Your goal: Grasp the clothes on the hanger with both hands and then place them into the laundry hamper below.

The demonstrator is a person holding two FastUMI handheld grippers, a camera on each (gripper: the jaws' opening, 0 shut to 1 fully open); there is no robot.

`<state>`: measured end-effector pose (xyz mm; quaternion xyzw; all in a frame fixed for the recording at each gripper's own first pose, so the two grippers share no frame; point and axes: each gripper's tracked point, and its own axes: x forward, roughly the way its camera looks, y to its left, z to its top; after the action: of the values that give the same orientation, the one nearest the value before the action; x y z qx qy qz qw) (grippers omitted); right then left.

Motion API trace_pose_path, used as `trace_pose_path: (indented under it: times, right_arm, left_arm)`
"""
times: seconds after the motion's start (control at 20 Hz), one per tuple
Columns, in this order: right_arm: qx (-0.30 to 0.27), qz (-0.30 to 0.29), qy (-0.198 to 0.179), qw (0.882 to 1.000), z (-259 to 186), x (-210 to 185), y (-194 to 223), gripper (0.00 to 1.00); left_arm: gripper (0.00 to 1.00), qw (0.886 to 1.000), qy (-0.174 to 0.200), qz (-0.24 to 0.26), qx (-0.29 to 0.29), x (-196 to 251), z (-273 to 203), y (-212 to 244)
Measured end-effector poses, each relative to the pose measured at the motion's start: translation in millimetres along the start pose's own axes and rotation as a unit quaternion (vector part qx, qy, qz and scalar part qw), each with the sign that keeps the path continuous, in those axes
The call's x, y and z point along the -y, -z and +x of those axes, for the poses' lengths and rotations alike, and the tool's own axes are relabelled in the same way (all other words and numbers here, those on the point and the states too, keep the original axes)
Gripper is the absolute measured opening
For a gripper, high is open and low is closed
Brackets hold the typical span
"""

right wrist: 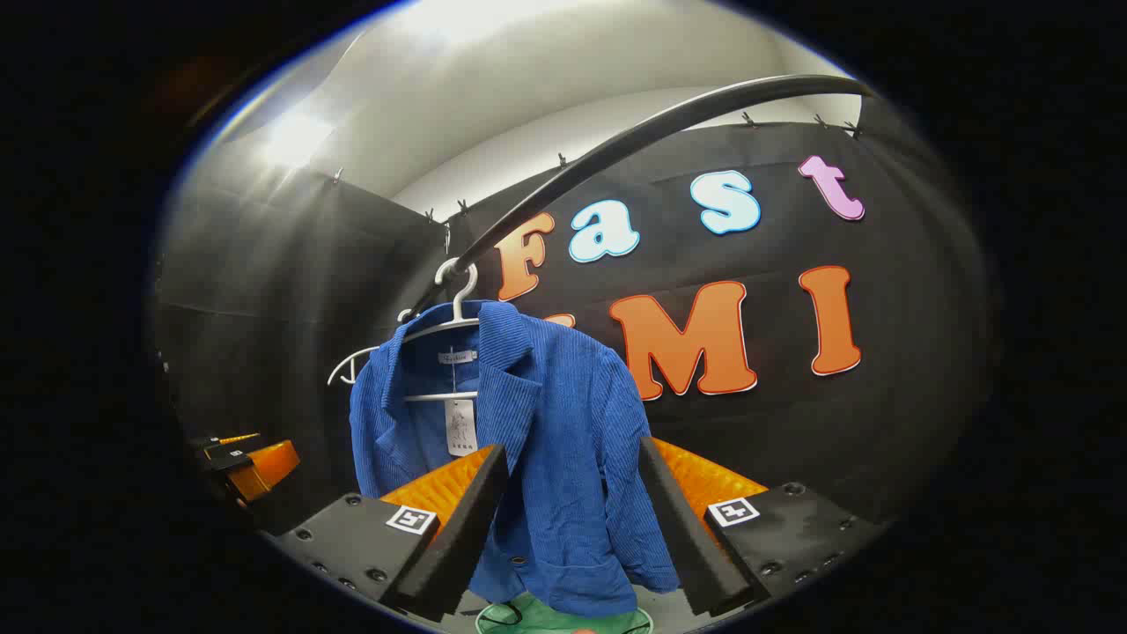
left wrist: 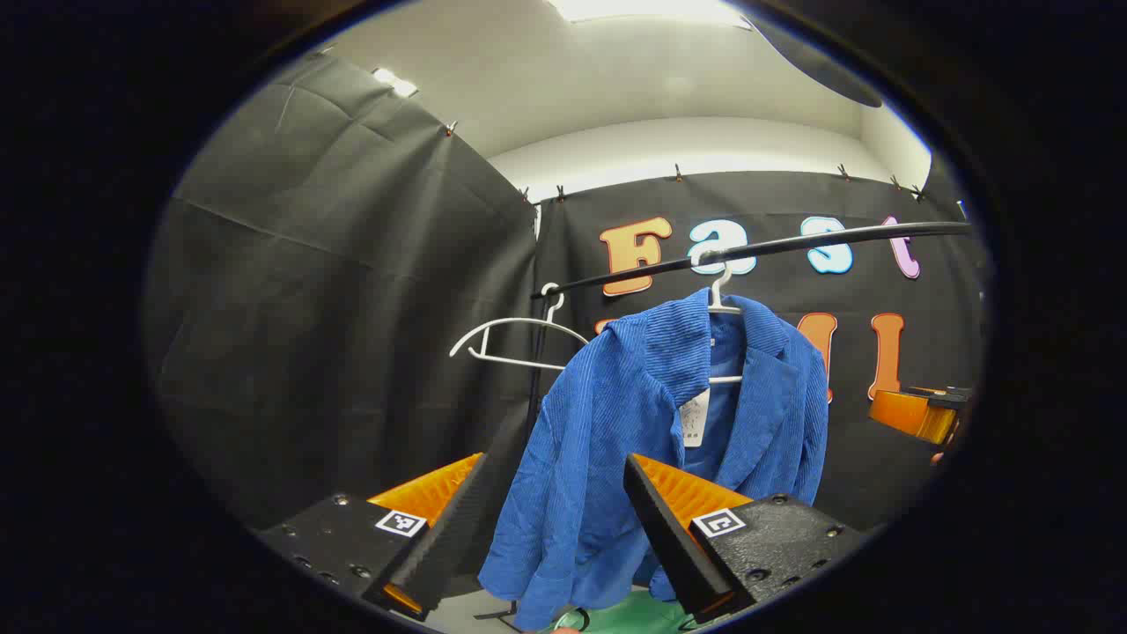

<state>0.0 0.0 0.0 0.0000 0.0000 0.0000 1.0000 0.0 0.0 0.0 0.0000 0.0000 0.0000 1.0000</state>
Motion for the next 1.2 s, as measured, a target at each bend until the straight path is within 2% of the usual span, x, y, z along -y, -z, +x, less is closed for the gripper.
trace_pose_path:
  times: [0.15, 0.2, 0.95, 1.0, 1.05, 1.1, 1.2]
  right_arm:
    - [0.0, 0.0, -0.001, 1.0, 1.7, -0.6, 0.3, 0.97]
    - [0.001, 0.0, -0.001, 1.0, 1.8, -0.4, 0.5, 0.97]
    - [0.004, -0.002, 0.0, 1.0, 0.3, 1.9, -2.0, 0.97]
    - [0.004, -0.002, 0.0, 1.0, -0.1, 2.1, -1.8, 0.89]
    - [0.003, -0.001, 0.0, 1.0, -0.9, 2.4, -1.9, 0.89]
    - [0.003, -0.001, 0.001, 1.0, -1.1, 2.7, -2.1, 0.97]
    - [0.004, -0.001, 0.0, 1.0, -2.3, 3.3, -1.6, 0.97]
  left_arm:
    - [0.95, 1.0, 0.001, 0.001, 0.002, 0.8, 0.7, -1.1]
    - [0.92, 1.0, 0.001, 0.001, 0.002, 0.1, 0.9, -0.7]
    - [0.92, 1.0, 0.005, 0.003, 0.004, 4.4, 0.9, -1.7]
    - [0.92, 1.0, 0.005, 0.003, 0.004, 5.0, 0.7, -1.9]
    - [0.92, 1.0, 0.005, 0.003, 0.004, 5.2, 0.5, -2.0]
    - [0.92, 1.0, 0.005, 0.003, 0.004, 5.7, 0.7, -2.1]
    - [0.92, 1.0, 0.004, 0.003, 0.005, 4.7, 0.1, -2.9]
